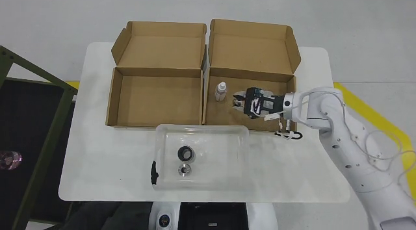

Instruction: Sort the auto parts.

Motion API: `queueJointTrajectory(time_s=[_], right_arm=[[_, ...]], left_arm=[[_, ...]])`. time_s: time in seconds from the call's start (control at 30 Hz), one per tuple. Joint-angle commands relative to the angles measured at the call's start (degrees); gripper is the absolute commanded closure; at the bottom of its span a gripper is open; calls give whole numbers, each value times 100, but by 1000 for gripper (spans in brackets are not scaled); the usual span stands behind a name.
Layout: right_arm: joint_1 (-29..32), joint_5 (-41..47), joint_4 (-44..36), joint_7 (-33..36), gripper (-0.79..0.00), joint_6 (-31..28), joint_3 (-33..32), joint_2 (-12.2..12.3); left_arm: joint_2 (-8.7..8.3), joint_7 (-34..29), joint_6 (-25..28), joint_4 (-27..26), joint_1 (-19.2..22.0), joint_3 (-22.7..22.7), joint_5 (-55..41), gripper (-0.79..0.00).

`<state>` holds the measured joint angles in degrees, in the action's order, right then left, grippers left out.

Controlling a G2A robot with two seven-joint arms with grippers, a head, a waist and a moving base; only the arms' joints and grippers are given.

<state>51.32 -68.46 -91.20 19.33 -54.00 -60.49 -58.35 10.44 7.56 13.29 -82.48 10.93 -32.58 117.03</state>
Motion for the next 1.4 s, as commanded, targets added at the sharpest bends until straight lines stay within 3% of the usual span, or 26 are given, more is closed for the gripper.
queueJointTrajectory(time_s=[0.0, 0.57, 0.63, 0.73, 0.83, 0.9, 0.93, 0.97, 1.0, 1.17, 1.37], right_arm=[[-90, -52, 157, 50, 0, -6, 98, -21], [-906, -595, 1507, -222, -6, 307, 905, -306], [-980, -681, 1598, -283, -92, 347, 979, -338], [-1069, -759, 1735, -361, -166, 392, 1096, -390], [-1131, -799, 1846, -416, -179, 449, 1198, -439], [-1166, -826, 1914, -436, -259, 481, 1242, -465], [-1178, -836, 1942, -443, -336, 501, 1259, -476], [-1180, -831, 1968, -449, -529, 508, 1277, -486], [-1180, -811, 1991, -448, -785, 520, 1291, -498], [-1102, -586, 1824, -450, -785, 649, 1102, -475], [-729, -280, 1073, -242, -785, 671, 557, -316]], left_arm=[[0, 0, 0, 0, 0, 0, 0, -785], [0, 0, 0, 0, 0, 0, 0, -785], [0, 0, 0, 0, 0, 0, 0, -785], [0, 0, 0, 0, 0, 0, 0, -785], [0, 0, 0, 0, 0, 0, 0, -785], [0, 0, 0, 0, 0, 0, 0, -785], [0, 0, 0, 0, 0, 0, 0, -785], [0, 0, 0, 0, 0, 0, 0, -785], [0, 0, 0, 0, 0, 0, 0, -785], [0, 0, 0, 0, 0, 0, 0, -785], [0, 0, 0, 0, 0, 0, 0, -785]])
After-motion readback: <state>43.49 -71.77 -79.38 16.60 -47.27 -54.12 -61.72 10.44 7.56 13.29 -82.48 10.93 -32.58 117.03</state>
